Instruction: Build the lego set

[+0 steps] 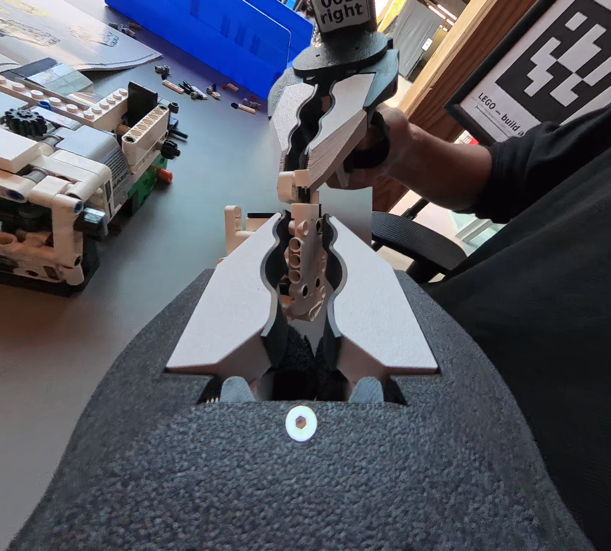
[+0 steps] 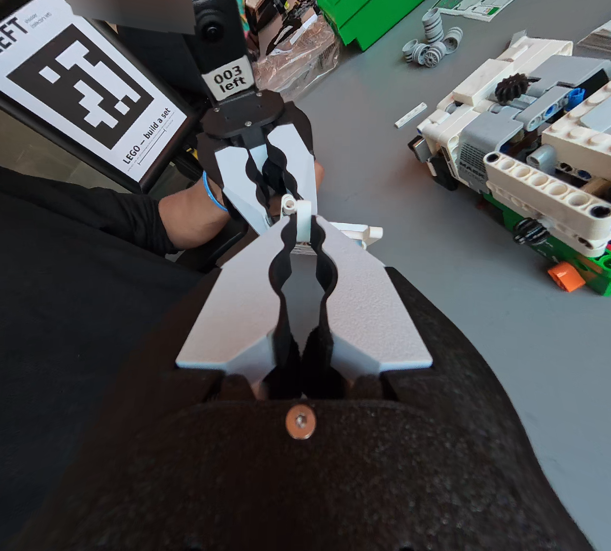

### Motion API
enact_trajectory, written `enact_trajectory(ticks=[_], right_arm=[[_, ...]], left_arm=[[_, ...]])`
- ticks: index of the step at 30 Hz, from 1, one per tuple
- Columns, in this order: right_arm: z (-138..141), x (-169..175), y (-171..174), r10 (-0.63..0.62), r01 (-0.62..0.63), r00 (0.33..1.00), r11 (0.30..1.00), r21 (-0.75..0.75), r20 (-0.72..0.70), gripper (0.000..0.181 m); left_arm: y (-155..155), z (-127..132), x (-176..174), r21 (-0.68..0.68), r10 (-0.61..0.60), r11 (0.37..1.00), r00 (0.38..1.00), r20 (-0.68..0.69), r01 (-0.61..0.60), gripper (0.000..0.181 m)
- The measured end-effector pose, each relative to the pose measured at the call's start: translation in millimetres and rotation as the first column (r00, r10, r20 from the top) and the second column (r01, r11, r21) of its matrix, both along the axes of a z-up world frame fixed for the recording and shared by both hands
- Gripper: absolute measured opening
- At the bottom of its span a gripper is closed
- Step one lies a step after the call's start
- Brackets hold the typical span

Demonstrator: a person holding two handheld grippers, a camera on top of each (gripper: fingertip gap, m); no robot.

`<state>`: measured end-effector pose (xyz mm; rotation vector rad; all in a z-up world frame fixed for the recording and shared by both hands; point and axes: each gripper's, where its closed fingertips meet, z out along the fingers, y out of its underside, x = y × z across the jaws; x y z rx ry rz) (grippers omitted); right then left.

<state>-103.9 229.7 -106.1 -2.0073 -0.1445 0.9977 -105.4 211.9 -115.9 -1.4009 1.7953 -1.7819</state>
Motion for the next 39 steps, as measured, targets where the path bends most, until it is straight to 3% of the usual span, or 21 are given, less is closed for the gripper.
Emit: enact_trajectory(ticks=[6, 15, 18, 21, 27, 39], right_arm=[[-10, -2, -8, 0.079, -0.075, 0.996, 0.994, -0.082, 0.049, 0.007], [-9, -2, -5, 0.085, -0.079, 0.988, 0.996, -0.05, 0.129, 0.007], [-6, -2, -3, 0.057, -0.055, 0.993, 0.998, -0.027, 0.099, 0.007], [-9, -4, -3, 0.042, -0.04, 0.995, 0.999, -0.028, 0.088, 0.007], [-7, -3, 0, 0.01, -0.008, 0.997, 1.0, -0.02, 0.072, 0.007], [-13, -6, -2, 0.06, -0.064, 0.97, 0.998, 0.009, 0.236, 0.007]], left_arm=[[-3, -12, 0, 0.154, 0.005, 0.988, 1.0, 0.002, -0.005, 0.017], [-2, -10, 0, 0.092, 0.002, 0.996, 1.0, -0.005, -0.001, 0.017], [0, -7, 1, 0.02, -0.001, 1.0, 1.0, -0.015, 0.001, 0.017], [-1, -10, 1, 0.055, 0.004, 0.998, 1.0, -0.026, -0.002, 0.016], [1, -5, 2, -0.012, 0.011, 1.0, 1.0, -0.022, -0.011, 0.016], [1, -12, 0, 0.038, -0.003, 0.999, 0.999, -0.043, 0.004, 0.015]])
